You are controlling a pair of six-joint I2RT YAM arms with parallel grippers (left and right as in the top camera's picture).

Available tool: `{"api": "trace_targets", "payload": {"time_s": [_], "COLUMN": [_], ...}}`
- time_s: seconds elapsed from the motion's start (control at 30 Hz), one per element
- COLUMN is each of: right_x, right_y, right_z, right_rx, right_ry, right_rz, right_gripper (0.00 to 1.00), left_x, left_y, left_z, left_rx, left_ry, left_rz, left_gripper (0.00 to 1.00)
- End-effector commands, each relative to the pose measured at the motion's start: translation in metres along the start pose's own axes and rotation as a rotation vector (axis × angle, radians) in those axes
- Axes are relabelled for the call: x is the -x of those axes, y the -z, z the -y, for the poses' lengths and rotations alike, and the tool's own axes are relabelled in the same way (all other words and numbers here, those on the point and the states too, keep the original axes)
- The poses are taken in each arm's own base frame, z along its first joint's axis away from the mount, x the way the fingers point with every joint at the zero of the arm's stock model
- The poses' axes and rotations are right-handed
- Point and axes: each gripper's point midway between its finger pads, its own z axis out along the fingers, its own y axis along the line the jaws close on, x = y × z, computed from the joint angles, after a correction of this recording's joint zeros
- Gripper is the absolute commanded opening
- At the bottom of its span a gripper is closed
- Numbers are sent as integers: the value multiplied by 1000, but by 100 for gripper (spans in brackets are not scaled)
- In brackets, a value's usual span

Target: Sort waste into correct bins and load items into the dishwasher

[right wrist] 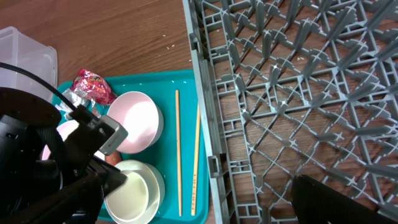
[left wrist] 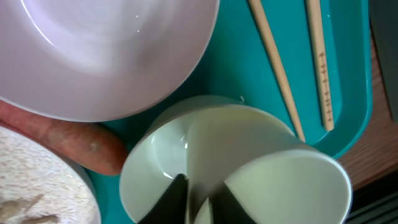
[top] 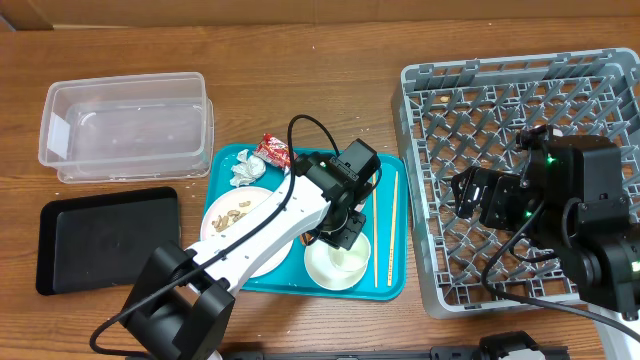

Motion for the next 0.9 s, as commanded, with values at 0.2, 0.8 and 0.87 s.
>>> {"api": "trace_targets", "payload": {"time_s": [0.2, 0.8, 0.87], "right_x": [4, 27, 30], "right_y": [5, 62, 73], "right_z": [-3, -114, -128], "right_rx": [15, 661, 751], "right_ry": [-8, 202, 238], "right_rz": [13, 151, 169], "right_gripper": [100, 96, 96], "left_x": [28, 79, 76], "left_y": [77, 297, 309], "left_z": [-13, -9, -6], "left_rx": [22, -1182, -1243], "left_ry": [62, -116, -153], "left_rz": [114, 607, 616], "left_gripper": [4, 4, 4]}}
